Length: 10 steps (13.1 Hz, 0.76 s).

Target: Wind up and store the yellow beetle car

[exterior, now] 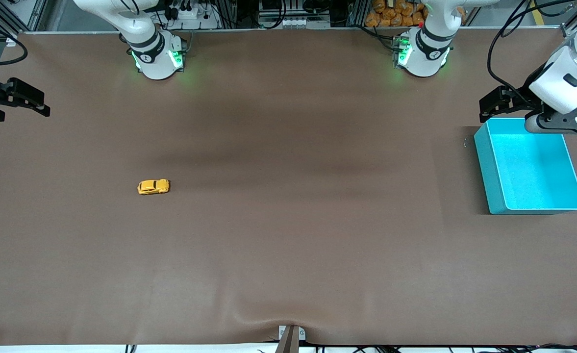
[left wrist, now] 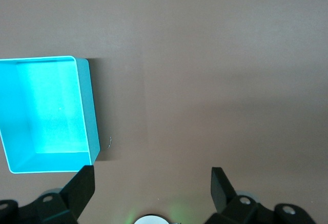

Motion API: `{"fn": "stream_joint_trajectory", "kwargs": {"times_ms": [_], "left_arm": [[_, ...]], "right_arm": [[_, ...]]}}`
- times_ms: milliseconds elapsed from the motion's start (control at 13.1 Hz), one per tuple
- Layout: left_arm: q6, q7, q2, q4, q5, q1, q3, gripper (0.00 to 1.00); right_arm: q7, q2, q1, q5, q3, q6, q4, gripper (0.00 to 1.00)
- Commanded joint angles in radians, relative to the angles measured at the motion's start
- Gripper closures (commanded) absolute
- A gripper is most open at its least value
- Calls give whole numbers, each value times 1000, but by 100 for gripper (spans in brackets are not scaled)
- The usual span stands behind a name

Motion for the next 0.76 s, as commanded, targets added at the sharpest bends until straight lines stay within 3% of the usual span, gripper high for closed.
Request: {"fn": "stream_joint_trajectory", "kwargs": {"times_ms": [0, 688], "left_arm": [[-18, 5, -15, 2, -13, 1, 0, 0], [-17, 5, -15, 2, -16, 0, 0, 0]], "right_arm": [[-13, -10, -3, -13, 0, -16, 7, 0], [-24, -8, -8, -12, 0, -7, 7, 0]]}}
